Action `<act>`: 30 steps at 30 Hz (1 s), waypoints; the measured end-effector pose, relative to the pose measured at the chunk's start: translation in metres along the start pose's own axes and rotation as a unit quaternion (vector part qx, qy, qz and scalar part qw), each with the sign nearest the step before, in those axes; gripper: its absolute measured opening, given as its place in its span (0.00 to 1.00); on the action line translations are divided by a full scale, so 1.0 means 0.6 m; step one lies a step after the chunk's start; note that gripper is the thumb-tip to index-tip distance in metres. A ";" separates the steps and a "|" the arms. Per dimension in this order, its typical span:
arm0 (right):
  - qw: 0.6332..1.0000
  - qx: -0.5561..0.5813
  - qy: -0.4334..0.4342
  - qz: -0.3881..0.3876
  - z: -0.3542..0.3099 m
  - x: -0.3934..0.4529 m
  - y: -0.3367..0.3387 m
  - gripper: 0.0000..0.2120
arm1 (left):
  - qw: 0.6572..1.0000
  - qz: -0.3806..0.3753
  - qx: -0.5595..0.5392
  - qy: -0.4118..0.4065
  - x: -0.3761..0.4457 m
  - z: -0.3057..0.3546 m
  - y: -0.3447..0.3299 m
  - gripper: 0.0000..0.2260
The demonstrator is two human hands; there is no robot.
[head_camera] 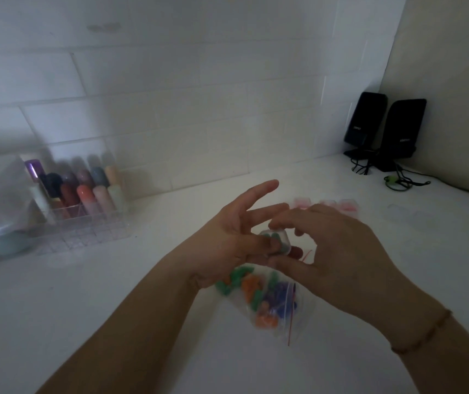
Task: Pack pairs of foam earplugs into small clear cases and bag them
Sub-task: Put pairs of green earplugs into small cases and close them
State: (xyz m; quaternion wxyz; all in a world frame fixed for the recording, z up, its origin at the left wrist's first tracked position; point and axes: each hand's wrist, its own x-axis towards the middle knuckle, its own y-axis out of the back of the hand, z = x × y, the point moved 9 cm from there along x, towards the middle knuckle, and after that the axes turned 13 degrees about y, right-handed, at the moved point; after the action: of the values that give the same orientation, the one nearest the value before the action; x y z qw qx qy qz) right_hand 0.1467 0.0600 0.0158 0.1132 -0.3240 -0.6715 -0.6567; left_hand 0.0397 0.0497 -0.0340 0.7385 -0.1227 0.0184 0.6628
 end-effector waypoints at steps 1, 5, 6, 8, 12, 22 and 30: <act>1.000 0.000 -0.001 0.016 0.003 0.000 0.005 0.15 | 1.000 -0.001 -0.004 -0.006 -0.002 0.004 -0.003 0.33; 0.994 0.045 -0.058 0.075 0.044 -0.006 0.029 0.15 | 0.987 0.132 0.057 -0.075 -0.005 0.031 0.010 0.20; 0.991 0.055 -0.086 0.091 0.061 -0.010 0.034 0.15 | 0.971 0.198 0.093 -0.100 -0.009 0.037 0.025 0.15; 0.984 0.054 -0.143 0.090 0.096 -0.019 0.024 0.15 | 0.901 0.321 0.259 -0.134 -0.020 0.047 0.043 0.11; 0.976 0.024 -0.216 -0.031 0.153 -0.035 -0.044 0.14 | 0.798 0.309 0.513 -0.076 0.002 0.020 0.024 0.14; 0.973 -0.051 -0.197 -0.107 0.156 -0.024 -0.082 0.12 | 0.804 0.268 0.527 -0.056 0.014 0.005 0.024 0.10; 0.954 -0.001 -0.264 -0.144 0.215 -0.087 0.032 0.08 | 0.804 0.253 0.535 -0.063 0.016 0.001 0.022 0.10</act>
State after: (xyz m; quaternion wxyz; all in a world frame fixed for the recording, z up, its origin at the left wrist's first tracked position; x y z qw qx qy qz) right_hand 0.2329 0.1668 -0.0132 -0.1648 -0.3856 -0.7162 -0.5578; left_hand 0.0276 0.0602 -0.0372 0.4925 0.3422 0.3540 0.7176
